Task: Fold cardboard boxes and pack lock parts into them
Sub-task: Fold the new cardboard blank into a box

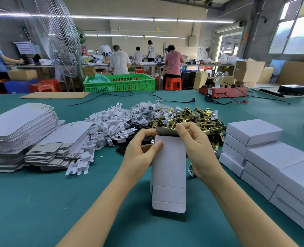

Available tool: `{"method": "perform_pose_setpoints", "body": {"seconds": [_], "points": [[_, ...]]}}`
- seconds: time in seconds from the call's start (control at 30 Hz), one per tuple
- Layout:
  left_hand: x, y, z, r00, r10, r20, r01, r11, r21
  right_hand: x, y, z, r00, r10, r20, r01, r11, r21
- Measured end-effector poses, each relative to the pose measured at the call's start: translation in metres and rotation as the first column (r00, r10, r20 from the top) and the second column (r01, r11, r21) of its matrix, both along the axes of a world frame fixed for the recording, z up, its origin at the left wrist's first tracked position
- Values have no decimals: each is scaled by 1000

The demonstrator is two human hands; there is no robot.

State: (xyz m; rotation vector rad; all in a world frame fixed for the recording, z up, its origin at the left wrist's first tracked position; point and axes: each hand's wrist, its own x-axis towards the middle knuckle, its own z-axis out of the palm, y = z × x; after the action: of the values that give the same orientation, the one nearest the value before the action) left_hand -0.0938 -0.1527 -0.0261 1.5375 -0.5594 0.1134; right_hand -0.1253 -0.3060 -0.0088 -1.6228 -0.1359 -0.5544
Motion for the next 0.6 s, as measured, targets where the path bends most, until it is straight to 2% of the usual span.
{"method": "perform_pose_setpoints", "body": {"seconds": [0.23, 0.4, 0.6], "points": [[-3, 0, 5, 1000, -7, 28, 9, 998, -59, 1, 7, -2, 997, -9, -77, 22, 984, 175], [-17, -19, 7, 999, 42, 9, -40, 978, -204, -2, 19, -4, 985, -155, 78, 150, 987, 64], [-23, -22, 14, 978, 196, 75, -169, 948, -270, -11, 32, -2, 971, -174, 161, 178, 984, -7]]}}
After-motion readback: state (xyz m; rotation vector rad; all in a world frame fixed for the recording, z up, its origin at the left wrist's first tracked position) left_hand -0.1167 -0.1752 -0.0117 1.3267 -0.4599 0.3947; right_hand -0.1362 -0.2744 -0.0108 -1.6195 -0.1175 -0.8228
